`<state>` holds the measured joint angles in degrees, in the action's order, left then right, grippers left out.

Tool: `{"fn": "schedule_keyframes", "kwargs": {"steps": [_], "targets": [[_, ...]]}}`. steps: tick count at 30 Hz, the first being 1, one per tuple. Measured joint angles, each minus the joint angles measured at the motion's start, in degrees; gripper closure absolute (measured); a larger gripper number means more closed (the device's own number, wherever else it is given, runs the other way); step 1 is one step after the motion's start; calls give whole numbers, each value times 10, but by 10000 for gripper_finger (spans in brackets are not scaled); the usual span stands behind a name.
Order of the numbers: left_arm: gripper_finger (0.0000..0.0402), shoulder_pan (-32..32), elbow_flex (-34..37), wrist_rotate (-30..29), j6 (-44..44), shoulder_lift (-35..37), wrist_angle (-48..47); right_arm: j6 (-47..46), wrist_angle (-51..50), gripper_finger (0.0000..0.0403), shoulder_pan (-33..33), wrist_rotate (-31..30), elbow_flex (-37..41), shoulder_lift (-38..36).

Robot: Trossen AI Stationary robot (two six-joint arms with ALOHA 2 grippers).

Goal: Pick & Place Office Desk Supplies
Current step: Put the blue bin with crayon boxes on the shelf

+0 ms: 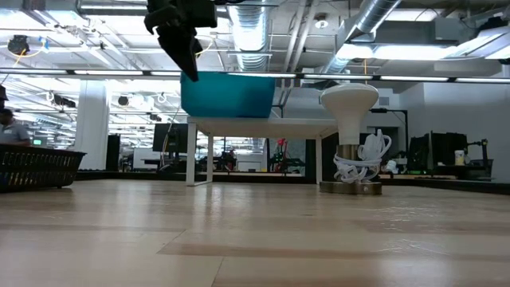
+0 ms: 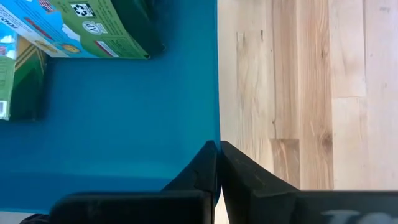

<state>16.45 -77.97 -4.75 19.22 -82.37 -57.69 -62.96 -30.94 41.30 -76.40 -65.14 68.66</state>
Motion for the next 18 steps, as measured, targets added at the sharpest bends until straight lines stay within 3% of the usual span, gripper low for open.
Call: {"fn": "schedule_keyframes", "kwargs": {"steps": [7, 18], "targets": [[389, 0, 0, 0, 0, 0, -1, 0, -2, 235, 0, 0, 0, 0], [270, 0, -1, -16, 14, 4, 14, 0, -3, 235, 0, 0, 0, 0]]}}
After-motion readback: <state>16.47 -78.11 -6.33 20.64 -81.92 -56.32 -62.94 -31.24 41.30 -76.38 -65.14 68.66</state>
